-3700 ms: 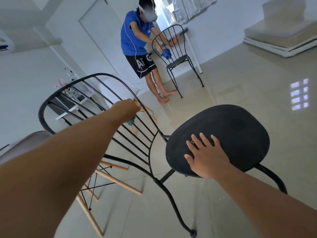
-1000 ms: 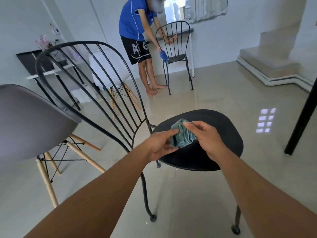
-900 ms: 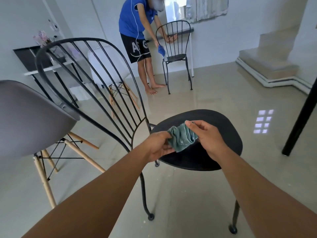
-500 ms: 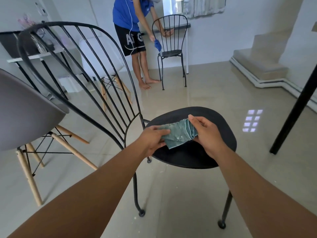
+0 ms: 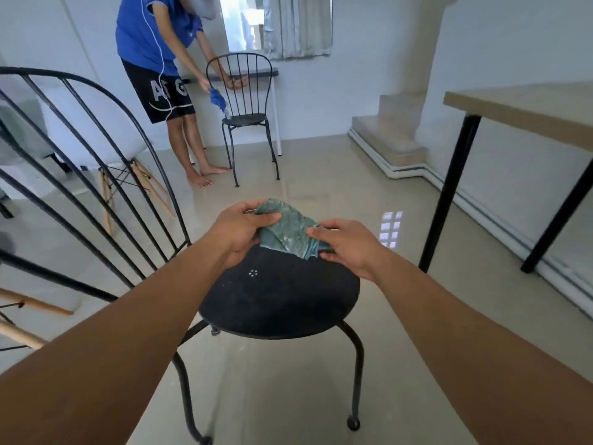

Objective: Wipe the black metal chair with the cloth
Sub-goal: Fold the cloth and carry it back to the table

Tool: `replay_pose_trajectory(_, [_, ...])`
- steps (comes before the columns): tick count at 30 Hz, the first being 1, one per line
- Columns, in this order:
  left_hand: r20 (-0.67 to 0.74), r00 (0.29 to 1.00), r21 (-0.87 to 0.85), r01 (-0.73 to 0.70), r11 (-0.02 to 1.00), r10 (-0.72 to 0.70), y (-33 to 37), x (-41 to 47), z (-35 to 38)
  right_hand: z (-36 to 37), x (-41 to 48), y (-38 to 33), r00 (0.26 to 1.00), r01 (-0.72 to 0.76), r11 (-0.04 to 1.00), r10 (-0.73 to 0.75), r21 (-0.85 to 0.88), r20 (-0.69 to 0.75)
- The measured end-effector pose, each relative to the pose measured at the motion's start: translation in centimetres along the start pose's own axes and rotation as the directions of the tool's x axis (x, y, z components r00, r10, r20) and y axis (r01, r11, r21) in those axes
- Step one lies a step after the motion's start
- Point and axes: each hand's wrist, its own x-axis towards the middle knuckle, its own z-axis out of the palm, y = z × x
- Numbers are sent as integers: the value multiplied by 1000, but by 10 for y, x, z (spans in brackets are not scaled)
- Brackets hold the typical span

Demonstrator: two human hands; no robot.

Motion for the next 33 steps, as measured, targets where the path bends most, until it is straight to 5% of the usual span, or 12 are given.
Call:
replay_pose_trajectory(13, [211,968,-37,-134,990,139,80,94,146,-125,19,-131,905,165,985,-171,-50,-390])
replay_pose_trajectory(21, [363,932,36,-16,999,2,169,99,276,-231,-13,-240,789,76,992,-124,-104,-601])
replay_pose_trajectory(26, [537,837,161,17,987,-102,181,75,400,-324,-77,-266,642,-146,915,-201,-376,-739])
replay_pose_trajectory(30, [659,744,273,-102,957,-109,145,44,485,-391,-138,-243,516,-344,792,-289,-504,-806])
replay_pose_trajectory(33, [698,714,442,-494,749,59,120,24,517,-422,-174,-219,479,-463,701,-317,-542,-819])
